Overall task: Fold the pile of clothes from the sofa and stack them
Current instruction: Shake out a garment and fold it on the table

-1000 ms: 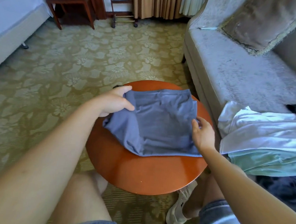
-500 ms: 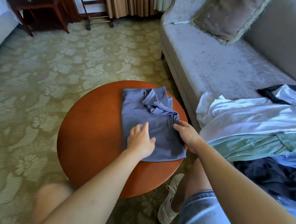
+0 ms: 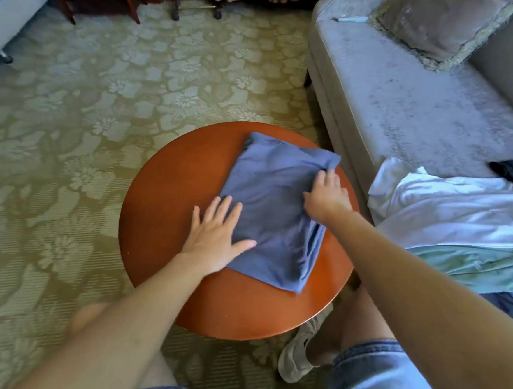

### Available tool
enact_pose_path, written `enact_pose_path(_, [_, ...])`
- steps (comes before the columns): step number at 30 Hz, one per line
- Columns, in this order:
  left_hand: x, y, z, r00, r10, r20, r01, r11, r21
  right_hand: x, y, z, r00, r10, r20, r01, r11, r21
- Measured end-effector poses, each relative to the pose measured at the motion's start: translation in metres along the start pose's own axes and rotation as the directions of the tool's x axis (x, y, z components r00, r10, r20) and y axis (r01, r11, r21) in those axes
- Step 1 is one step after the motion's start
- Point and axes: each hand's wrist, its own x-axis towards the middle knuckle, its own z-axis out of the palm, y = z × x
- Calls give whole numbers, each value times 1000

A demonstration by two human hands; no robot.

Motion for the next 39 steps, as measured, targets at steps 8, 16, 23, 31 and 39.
enact_pose_path(8, [22,-74,-37,862,-487,-139,450,862,-232,-32,-10,-1,951,-275,-144,234,940,-246])
enact_pose_path(16, [-4,-36,-34,839,-541,60,492,705,-511,-43,6,-7,955,298,7,-286,908,307])
enact_pose_path(23, [-2,-21,-42,870,-448,207,476,652,-590,-65,28,-9,929,325,176,-361,697,619])
enact_pose_path(31, [-19,-11,-28,943,-304,137,322,722,-613,-92,32,-6,984,76,162,-168,706,688])
enact_pose_path(39, [-38,-36,-21,945,-313,94,291,677,-676,-100,26,10,997,-4,83,-52,745,665])
